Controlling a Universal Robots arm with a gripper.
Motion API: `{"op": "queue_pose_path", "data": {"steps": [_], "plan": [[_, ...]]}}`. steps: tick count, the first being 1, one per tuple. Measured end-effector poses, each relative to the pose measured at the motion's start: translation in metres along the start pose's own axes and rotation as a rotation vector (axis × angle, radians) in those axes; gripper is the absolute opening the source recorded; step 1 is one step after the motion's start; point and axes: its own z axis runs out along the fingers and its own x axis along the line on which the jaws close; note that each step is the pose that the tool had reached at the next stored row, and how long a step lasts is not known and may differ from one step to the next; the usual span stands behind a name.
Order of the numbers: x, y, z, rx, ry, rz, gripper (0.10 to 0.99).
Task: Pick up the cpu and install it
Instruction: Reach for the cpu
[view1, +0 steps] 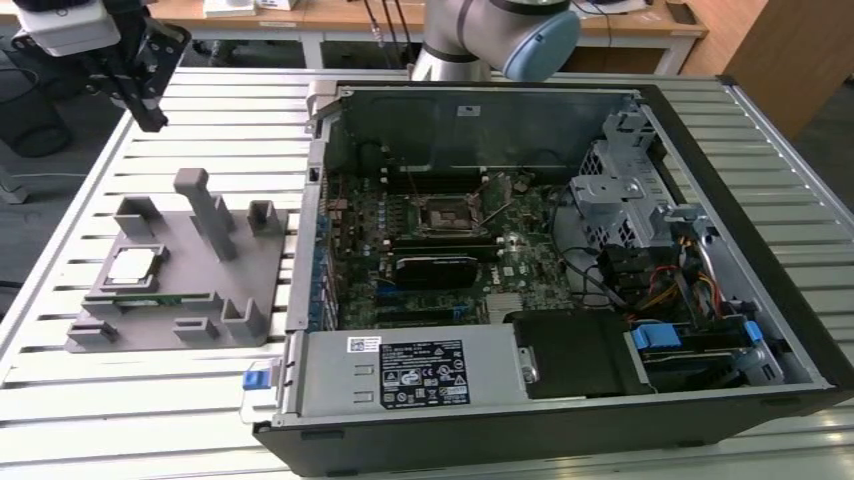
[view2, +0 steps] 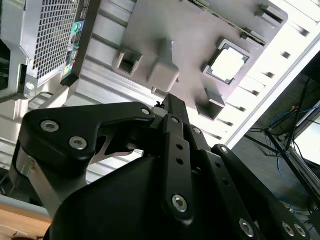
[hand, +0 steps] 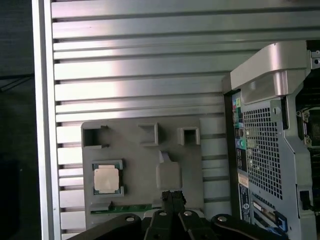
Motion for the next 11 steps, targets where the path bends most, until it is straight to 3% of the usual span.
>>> {"op": "queue_pose_path", "data": {"steps": [11], "plan": [[0.0353,-0.0029,0.0048,0.0,0.0036,0.0,0.106]]}}
